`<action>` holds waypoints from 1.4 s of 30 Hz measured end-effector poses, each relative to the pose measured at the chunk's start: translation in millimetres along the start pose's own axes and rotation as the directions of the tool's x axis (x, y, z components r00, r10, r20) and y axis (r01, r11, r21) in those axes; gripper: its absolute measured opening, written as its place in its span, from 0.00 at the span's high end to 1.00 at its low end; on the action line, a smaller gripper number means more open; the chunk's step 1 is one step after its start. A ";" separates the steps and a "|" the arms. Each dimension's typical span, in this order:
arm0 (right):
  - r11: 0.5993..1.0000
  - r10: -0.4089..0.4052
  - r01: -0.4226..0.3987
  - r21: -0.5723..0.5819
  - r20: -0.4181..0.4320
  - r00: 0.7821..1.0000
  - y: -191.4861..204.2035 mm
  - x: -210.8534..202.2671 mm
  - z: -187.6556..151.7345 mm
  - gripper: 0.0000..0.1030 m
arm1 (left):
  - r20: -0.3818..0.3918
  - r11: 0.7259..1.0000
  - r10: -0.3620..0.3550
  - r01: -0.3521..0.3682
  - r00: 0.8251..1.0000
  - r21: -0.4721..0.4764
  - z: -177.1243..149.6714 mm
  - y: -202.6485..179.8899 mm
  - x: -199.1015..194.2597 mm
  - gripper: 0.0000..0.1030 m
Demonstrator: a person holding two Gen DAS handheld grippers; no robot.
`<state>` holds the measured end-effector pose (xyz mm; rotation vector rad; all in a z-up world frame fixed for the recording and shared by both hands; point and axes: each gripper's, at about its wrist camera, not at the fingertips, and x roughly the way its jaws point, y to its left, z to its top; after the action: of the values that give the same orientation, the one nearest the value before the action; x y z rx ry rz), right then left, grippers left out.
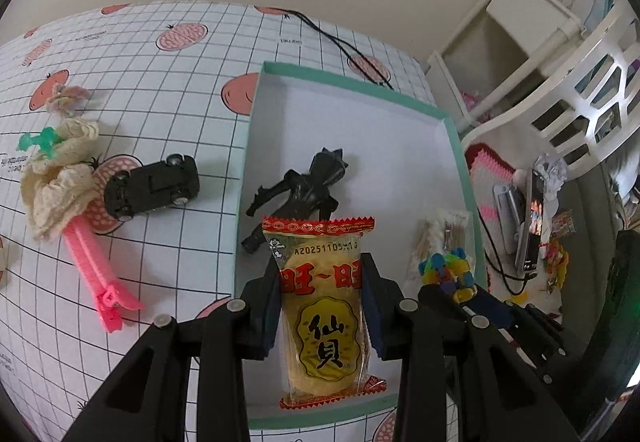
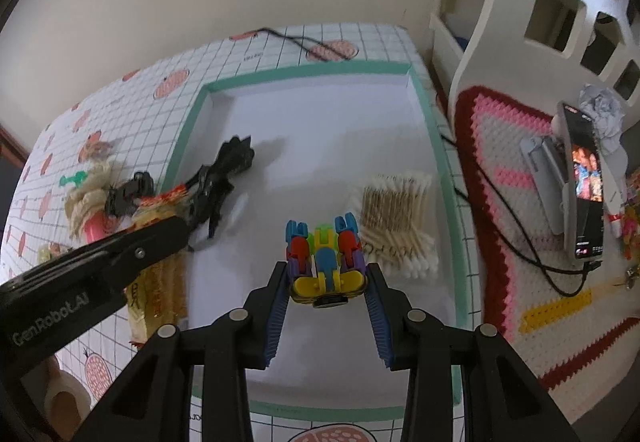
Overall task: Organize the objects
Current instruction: 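Carry the cracker packet and block toy with both grippers into the box, then release the block toy with right gripper while left releases cracker packet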
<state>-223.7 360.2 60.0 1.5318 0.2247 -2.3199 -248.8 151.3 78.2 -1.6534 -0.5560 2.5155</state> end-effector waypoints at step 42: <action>0.999 -0.011 0.008 -0.031 -0.090 0.996 3.8 17.0 -11.4 0.60 | -0.117 0.997 0.057 -0.051 0.992 0.052 -3.7 -10.9 36.8 0.62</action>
<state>-218.5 356.9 40.0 1.6260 0.2896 -2.2461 -262.1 172.1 48.5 -1.8086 -0.4412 2.4261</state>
